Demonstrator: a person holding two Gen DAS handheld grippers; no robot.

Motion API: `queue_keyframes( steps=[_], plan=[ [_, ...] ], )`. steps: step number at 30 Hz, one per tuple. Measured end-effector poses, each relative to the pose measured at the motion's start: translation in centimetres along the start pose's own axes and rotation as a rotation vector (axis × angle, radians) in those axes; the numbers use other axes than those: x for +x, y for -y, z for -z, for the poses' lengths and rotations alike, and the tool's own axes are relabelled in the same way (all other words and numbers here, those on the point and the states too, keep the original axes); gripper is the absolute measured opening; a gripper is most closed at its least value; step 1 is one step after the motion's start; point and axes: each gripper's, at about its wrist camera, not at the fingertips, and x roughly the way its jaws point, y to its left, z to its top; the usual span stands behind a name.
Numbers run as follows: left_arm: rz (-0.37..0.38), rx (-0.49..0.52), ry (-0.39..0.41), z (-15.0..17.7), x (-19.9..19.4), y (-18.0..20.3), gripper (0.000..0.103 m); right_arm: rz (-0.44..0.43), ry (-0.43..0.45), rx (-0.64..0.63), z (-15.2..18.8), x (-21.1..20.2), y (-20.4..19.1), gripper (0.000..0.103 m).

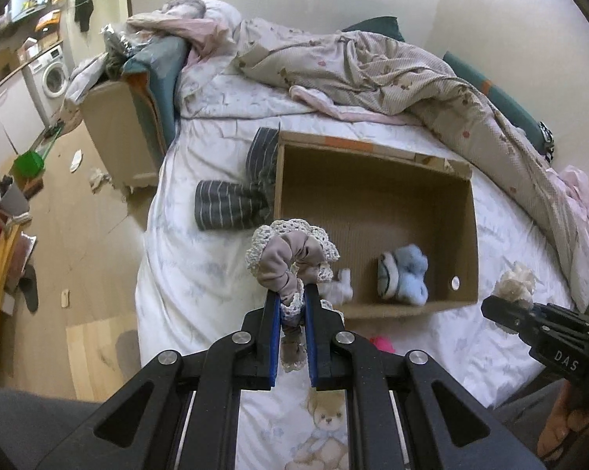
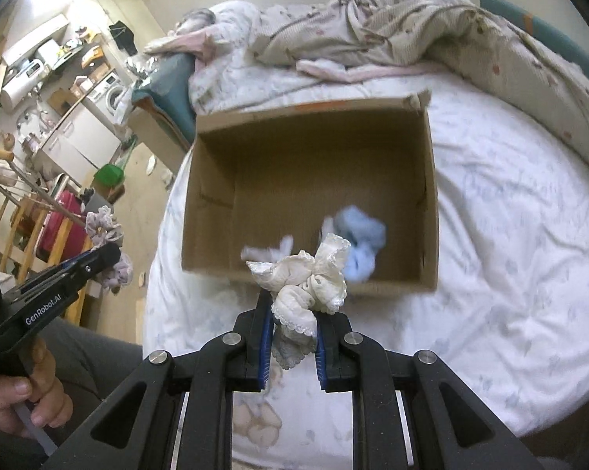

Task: Organize soft objects
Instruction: 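Carry both scrunchies over the box with both grippers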

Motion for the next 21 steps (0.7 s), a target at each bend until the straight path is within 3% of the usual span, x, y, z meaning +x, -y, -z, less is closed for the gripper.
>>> queue_keyframes(
  steps=[10,21],
  plan=[
    [-0.001,0.038,-0.035,-2.8,4.5,1.9,0.010,-0.015,0.038,0.008,-3.1,2.6,0.6,0.019],
    [-0.012,0.057,-0.089,-2.3,11.3,2.5,0.010,-0.052,0.010,0.098,-2.9,8.1,3.5,0.019]
  ],
)
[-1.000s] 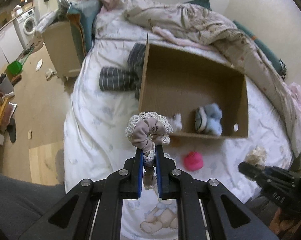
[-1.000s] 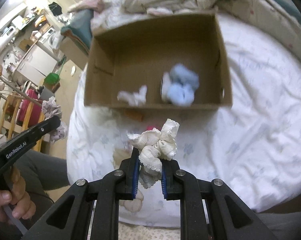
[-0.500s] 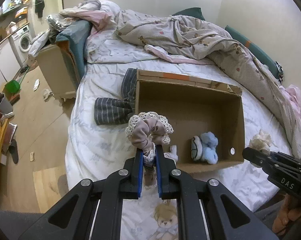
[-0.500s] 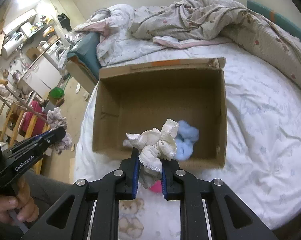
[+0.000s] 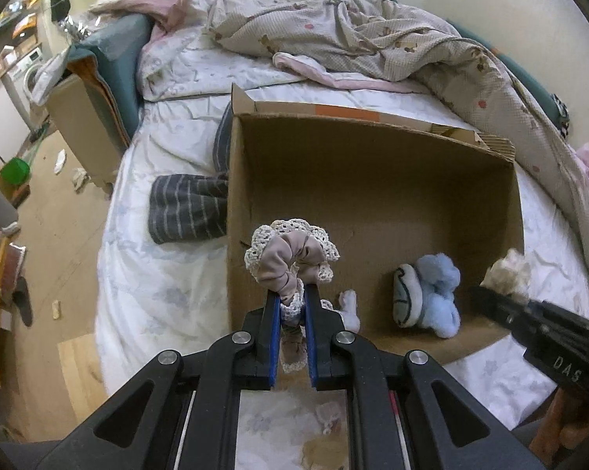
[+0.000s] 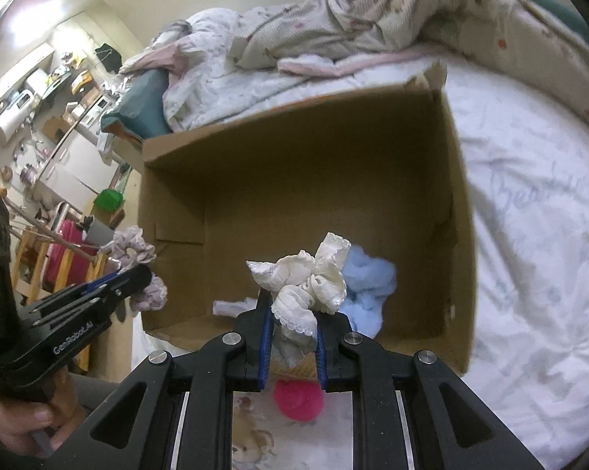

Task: Organize soft objects
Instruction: 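Carry both scrunchies over the box with both grippers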

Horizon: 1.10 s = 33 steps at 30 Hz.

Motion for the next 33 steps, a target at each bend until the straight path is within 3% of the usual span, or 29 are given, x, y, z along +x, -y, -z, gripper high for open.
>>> queue_keyframes(
  steps=[8,17,26,33],
  plan=[
    [-0.006,0.020,-0.028,1.0,2.9,0.3,0.010,-0.002,-0.040,-0.018,0.5,2.3,0.1,0.019],
    [0.016,0.049,-0.029,1.4,3.3,1.0,0.011,0.008,-0.100,0.020,0.5,4.4,0.8,0.020],
    [0.022,0.030,-0.021,1.2,3.1,0.6,0.011,0.036,-0.102,-0.022,0.5,4.5,0.3,0.020],
    [0.023,0.024,-0.007,1.3,2.6,0.4,0.011,0.007,-0.086,0.002,0.5,4.3,0.6,0.020]
  ],
)
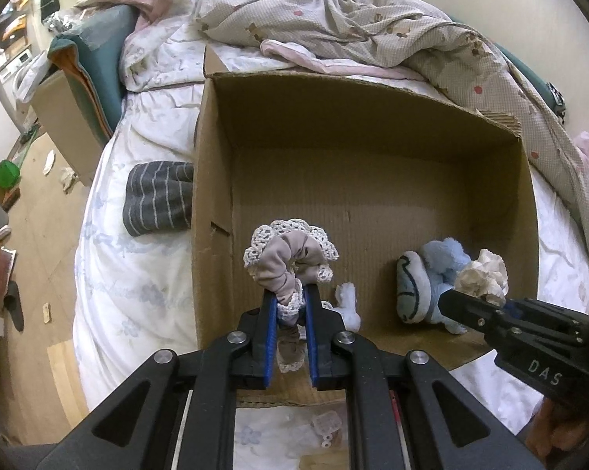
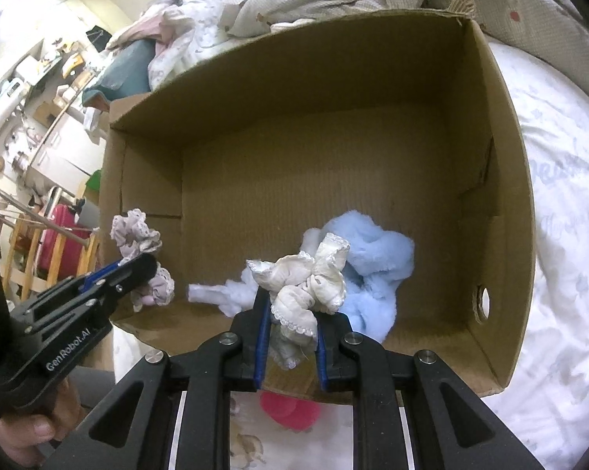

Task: Organize soft objects
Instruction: 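Carry both scrunchies over the box with both grippers, then lower both scrunchies into the box and open both grippers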

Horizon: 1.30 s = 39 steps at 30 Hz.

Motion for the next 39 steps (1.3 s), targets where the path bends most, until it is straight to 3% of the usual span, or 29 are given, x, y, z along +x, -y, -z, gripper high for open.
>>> queue_keyframes(
  steps=[6,10,13,14,16,18,21,23,39],
  plan=[
    [0.005,0.000,0.005,0.1,-0.1,0.1,0.011,-0.021,0.016,0.020,0.1,-0.5,0.4,0.023],
    [0.004,-0.012,0.016,-0.1,-0.5,-0.1,0.018,-0.020,0.020,0.022,0.1,-0.6,0.5,0.027],
    [0.004,-0.007,0.024,-0.1,-0.7,0.0,0.018,-0.016,0.024,0.034,0.1,-0.7,0.7,0.045],
    [0.000,-0.004,0.027,-0.1,-0.8,0.1,0.018,-0.019,0.030,0.038,0.1,-0.9,0.7,0.057],
    [-0.001,-0.002,0.030,0.0,-0.8,0.1,0.020,-0.027,0.045,0.044,0.1,-1.2,0.7,0.060],
    [0.002,-0.004,0.031,0.0,-0.9,0.1,0.025,-0.031,0.057,0.047,0.0,-1.5,0.7,0.068],
    [0.007,-0.012,0.047,0.0,-1.4,0.1,0.053,-0.033,0.078,0.063,0.0,-1.9,0.9,0.075],
    [0.010,-0.022,0.071,0.0,-1.9,0.0,0.064,-0.020,0.082,0.069,0.0,-2.0,1.1,0.075],
    [-0.021,-0.019,0.108,1.1,-4.0,-0.3,0.064,-0.010,0.107,0.089,0.8,-4.2,1.2,0.080]
  ],
)
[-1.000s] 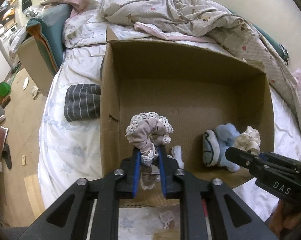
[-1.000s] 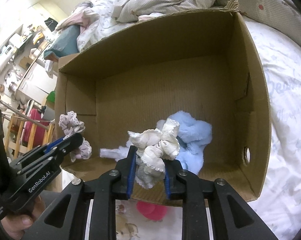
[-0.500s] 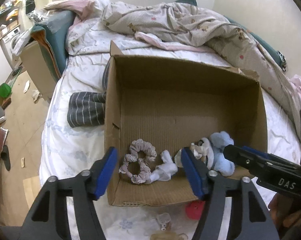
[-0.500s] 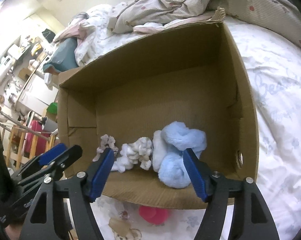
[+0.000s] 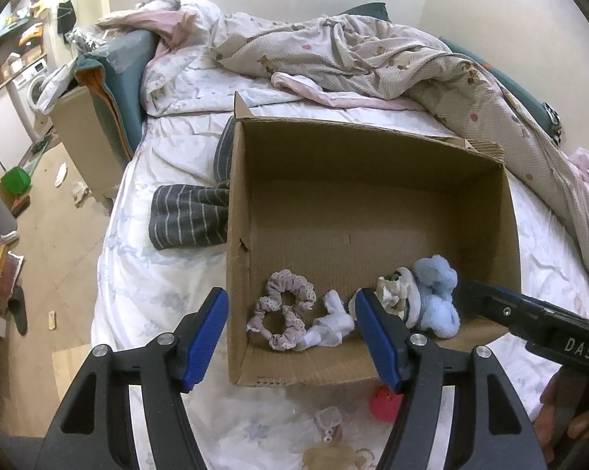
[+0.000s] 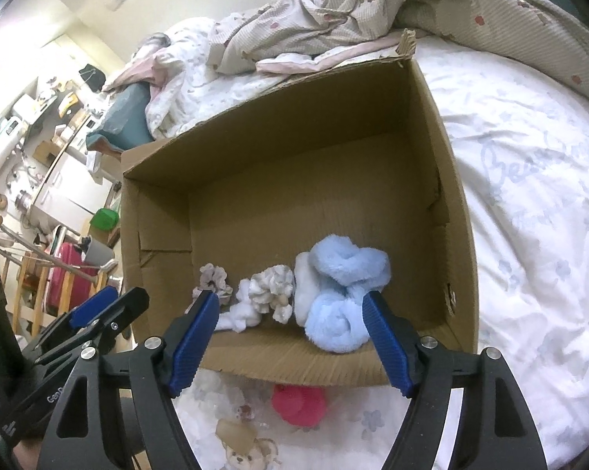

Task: Organize soft objects
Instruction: 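Lower both scrunchies into the box and open both grippers, then withdraw both grippers toward the pink rubber duck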

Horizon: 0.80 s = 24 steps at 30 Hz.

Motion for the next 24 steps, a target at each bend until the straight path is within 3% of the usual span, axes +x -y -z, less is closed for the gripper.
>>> queue_keyframes(
  steps=[15,24],
  plan=[
    [-0.011,-0.045,-0.010,3.1,-2.5,-0.7,0.064,0.017,0.006,0.017,2.9,-2.5,0.0,0.080],
    [-0.009,-0.059,-0.020,5.6,-3.9,-1.5,0.064,0.022,-0.037,0.037,6.0,-2.5,-0.1,0.080]
  ],
)
